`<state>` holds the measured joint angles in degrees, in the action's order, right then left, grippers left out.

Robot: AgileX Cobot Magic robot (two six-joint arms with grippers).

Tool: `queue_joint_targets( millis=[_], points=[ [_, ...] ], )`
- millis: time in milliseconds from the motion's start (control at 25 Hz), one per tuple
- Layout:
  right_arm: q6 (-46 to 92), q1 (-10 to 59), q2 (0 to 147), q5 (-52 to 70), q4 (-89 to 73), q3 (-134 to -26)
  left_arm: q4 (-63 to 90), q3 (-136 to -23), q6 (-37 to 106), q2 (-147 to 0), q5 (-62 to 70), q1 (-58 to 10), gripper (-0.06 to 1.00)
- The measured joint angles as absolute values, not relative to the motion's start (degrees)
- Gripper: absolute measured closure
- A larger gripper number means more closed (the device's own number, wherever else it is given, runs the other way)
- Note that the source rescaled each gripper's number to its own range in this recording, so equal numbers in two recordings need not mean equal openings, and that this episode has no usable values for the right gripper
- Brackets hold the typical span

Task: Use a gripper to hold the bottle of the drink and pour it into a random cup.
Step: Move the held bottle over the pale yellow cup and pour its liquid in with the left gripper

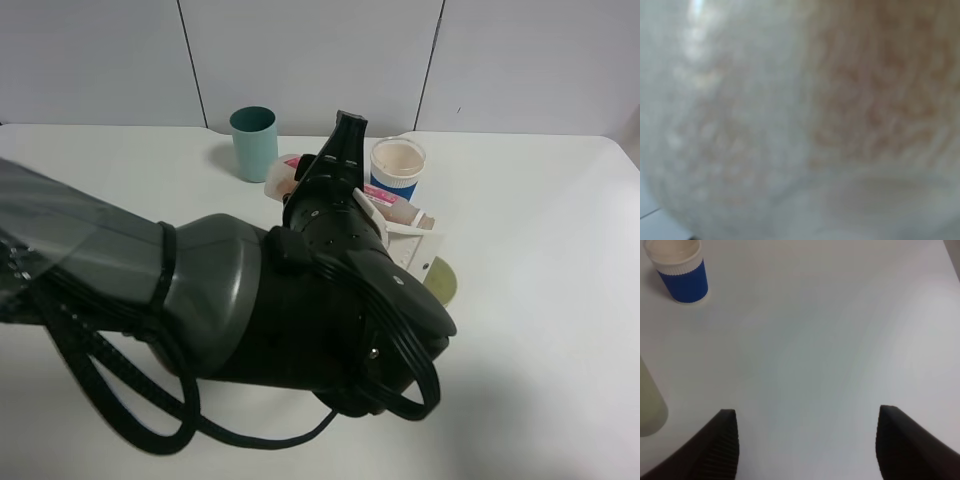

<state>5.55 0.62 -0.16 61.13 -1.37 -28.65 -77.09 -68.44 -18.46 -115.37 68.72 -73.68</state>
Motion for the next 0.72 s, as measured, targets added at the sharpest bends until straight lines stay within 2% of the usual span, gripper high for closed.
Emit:
queue_joint_targets(
  millis=[720],
  points=[
    [5.55,0.62,-0.16,61.14,-1.37,-28.65,-79.26,-68.44,-17.01,-115.37,68.72,-73.68,0.93]
  ],
)
